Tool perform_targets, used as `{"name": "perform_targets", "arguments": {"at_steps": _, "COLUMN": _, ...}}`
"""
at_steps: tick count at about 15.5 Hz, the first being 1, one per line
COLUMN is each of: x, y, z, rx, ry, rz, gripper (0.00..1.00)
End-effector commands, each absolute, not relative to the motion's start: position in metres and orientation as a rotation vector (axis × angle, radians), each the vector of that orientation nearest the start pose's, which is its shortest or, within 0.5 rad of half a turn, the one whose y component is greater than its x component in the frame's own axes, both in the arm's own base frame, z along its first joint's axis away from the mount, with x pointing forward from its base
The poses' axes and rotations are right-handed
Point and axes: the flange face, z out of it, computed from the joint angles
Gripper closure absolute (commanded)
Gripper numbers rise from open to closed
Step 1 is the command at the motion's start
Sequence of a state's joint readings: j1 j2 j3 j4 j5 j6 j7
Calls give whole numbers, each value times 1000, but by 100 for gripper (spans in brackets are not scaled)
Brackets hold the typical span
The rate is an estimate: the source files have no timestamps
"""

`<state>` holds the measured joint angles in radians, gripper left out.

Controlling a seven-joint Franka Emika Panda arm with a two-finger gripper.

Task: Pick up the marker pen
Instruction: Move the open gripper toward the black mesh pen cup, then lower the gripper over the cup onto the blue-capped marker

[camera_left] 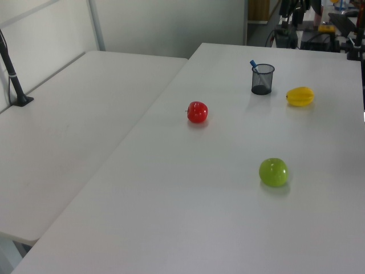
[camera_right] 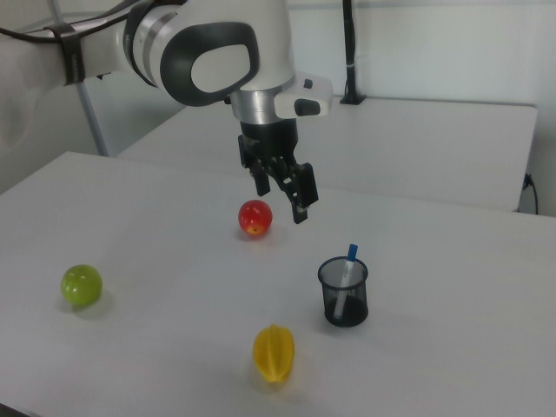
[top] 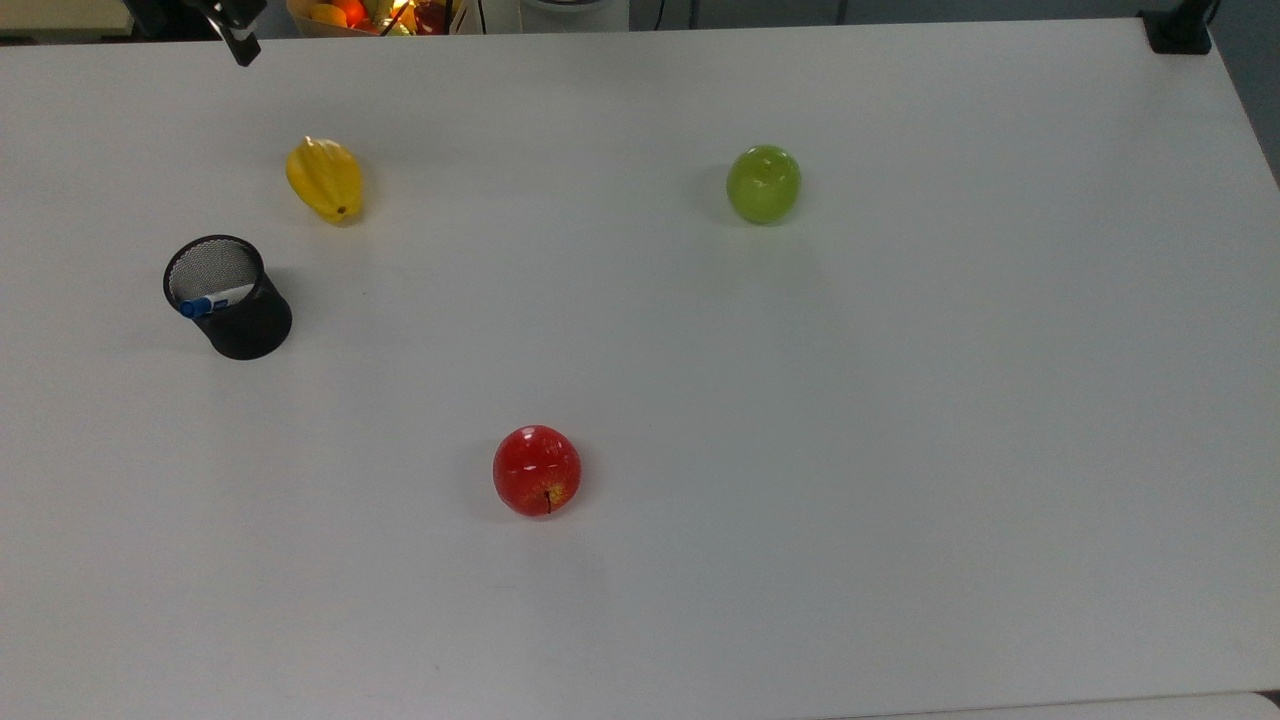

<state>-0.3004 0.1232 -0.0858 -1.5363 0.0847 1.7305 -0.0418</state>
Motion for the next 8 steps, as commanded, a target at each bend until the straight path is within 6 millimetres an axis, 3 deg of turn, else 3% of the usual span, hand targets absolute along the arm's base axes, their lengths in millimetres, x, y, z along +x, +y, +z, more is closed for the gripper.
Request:
{"name": "perform_targets", "arguments": {"at_steps": 1, "x": 576, "y": -236, "z": 572, "rx": -3033, "ry": 545, "rz": -265, "gripper": 0}}
{"name": "perform_targets", "arguments": {"at_steps": 8, "x": 611, "y": -261, "z": 530, "rx": -2958, "ry": 646, "rz": -455, "gripper": 0}}
